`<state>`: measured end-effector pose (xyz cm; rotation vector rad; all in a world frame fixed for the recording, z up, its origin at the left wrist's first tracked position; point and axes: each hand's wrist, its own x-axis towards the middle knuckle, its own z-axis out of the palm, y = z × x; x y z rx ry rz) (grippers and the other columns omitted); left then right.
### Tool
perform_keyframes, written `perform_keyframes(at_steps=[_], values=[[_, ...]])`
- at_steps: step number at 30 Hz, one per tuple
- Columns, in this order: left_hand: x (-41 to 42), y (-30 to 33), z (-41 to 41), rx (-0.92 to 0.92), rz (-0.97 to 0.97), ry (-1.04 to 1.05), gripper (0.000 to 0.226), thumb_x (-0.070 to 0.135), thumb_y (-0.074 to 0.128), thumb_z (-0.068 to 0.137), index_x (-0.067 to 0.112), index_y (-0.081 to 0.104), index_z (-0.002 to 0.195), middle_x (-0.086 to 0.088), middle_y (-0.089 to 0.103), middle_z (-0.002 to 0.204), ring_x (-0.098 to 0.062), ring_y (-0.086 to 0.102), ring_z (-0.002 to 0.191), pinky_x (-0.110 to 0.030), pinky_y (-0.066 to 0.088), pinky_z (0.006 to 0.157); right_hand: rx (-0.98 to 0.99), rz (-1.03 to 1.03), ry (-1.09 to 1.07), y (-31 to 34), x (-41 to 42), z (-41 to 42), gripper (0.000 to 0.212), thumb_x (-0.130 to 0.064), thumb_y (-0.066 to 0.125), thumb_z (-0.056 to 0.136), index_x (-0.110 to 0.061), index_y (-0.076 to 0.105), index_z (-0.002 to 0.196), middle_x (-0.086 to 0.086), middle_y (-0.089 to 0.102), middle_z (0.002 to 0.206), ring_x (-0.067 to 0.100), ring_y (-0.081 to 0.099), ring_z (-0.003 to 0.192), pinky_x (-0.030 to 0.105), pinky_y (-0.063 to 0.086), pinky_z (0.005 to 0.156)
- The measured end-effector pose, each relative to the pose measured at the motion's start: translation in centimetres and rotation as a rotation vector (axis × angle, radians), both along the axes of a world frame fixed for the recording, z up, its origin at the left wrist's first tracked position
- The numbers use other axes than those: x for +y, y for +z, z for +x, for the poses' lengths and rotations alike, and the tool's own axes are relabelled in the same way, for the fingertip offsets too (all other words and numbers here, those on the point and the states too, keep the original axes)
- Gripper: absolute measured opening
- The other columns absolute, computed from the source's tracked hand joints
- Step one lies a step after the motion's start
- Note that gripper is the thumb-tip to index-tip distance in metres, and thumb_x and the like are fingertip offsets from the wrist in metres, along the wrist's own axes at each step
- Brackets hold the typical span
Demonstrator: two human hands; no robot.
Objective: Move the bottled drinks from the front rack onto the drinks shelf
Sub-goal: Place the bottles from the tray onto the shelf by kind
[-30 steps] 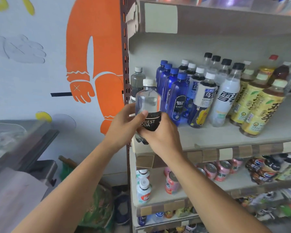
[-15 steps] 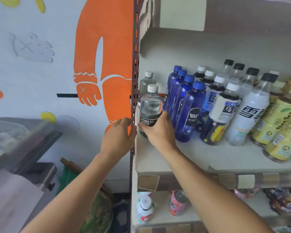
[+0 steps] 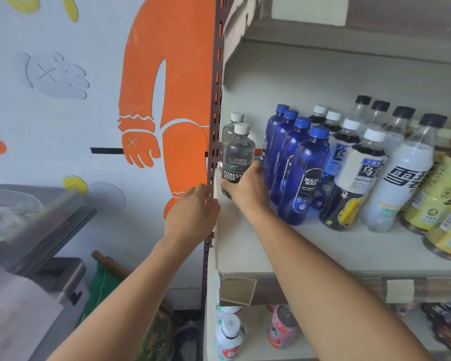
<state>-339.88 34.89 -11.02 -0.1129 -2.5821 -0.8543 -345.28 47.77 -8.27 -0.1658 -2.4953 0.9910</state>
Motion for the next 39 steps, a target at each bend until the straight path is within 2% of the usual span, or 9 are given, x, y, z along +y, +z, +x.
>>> perform_keyframes(at_steps=[8, 15, 23, 29, 33, 39], values=[[-0.4, -0.1, -0.5, 0.042, -0.009, 0.023, 0.028, 0.032, 0.05, 0.097, 0.019, 0.057, 0.121, 0.0, 0.065, 0.116, -0.025, 0.062, 0.098, -0.034, 0.049, 0.075, 0.038, -0.07, 0.008, 0.0, 0.0, -1.7, 0.069, -0.036, 0.08, 0.072, -0.005, 0.041, 0.12, 0.009, 0.053, 0.117, 0.029, 0.059, 0.104, 0.038, 0.051, 0.079], [-0.9, 0.2, -1.5, 0.014, -0.047, 0.043, 0.032, 0.035, 0.049, 0.097, 0.019, 0.055, 0.123, 0.001, 0.064, 0.121, -0.024, 0.061, 0.106, -0.037, 0.052, 0.079, 0.038, -0.074, -0.006, -0.1, 0.2, -2.5, 0.074, -0.037, 0.082, 0.069, -0.007, 0.041, 0.122, 0.009, 0.054, 0.12, 0.029, 0.059, 0.106, 0.039, 0.053, 0.08], [0.1, 0.1, -1.4, 0.009, -0.06, 0.038, 0.029, 0.034, 0.049, 0.097, 0.02, 0.055, 0.122, 0.0, 0.065, 0.118, -0.026, 0.061, 0.101, -0.036, 0.049, 0.078, 0.047, -0.063, -0.03, -0.7, -0.1, -2.9, 0.073, -0.044, 0.08, 0.073, -0.007, 0.039, 0.121, 0.011, 0.053, 0.121, 0.032, 0.059, 0.109, 0.034, 0.041, 0.072], [0.3, -0.2, -1.4, 0.002, -0.059, 0.048, 0.028, 0.033, 0.049, 0.096, 0.02, 0.056, 0.12, 0.0, 0.066, 0.114, -0.026, 0.062, 0.1, -0.039, 0.051, 0.078, 0.058, -0.071, -0.029, -0.7, 0.1, -3.2, 0.077, -0.048, 0.083, 0.068, -0.009, 0.041, 0.119, 0.009, 0.055, 0.12, 0.03, 0.059, 0.109, 0.038, 0.048, 0.076], [0.4, -0.3, -1.3, 0.005, -0.046, 0.037, 0.027, 0.033, 0.05, 0.096, 0.02, 0.057, 0.119, 0.0, 0.066, 0.114, -0.025, 0.063, 0.101, -0.039, 0.052, 0.079, 0.056, -0.06, -0.036, -0.9, 0.0, -3.4, 0.078, -0.051, 0.083, 0.068, -0.01, 0.039, 0.117, 0.008, 0.055, 0.119, 0.03, 0.059, 0.107, 0.034, 0.04, 0.068], [0.5, 0.0, -0.8, -0.01, -0.039, 0.038, 0.029, 0.034, 0.05, 0.096, 0.02, 0.056, 0.122, 0.001, 0.066, 0.116, -0.023, 0.062, 0.101, -0.038, 0.054, 0.078, 0.05, -0.045, -0.025, -1.1, -0.1, -3.4, 0.078, -0.05, 0.081, 0.07, -0.008, 0.039, 0.12, 0.01, 0.053, 0.121, 0.032, 0.058, 0.11, 0.034, 0.039, 0.069]])
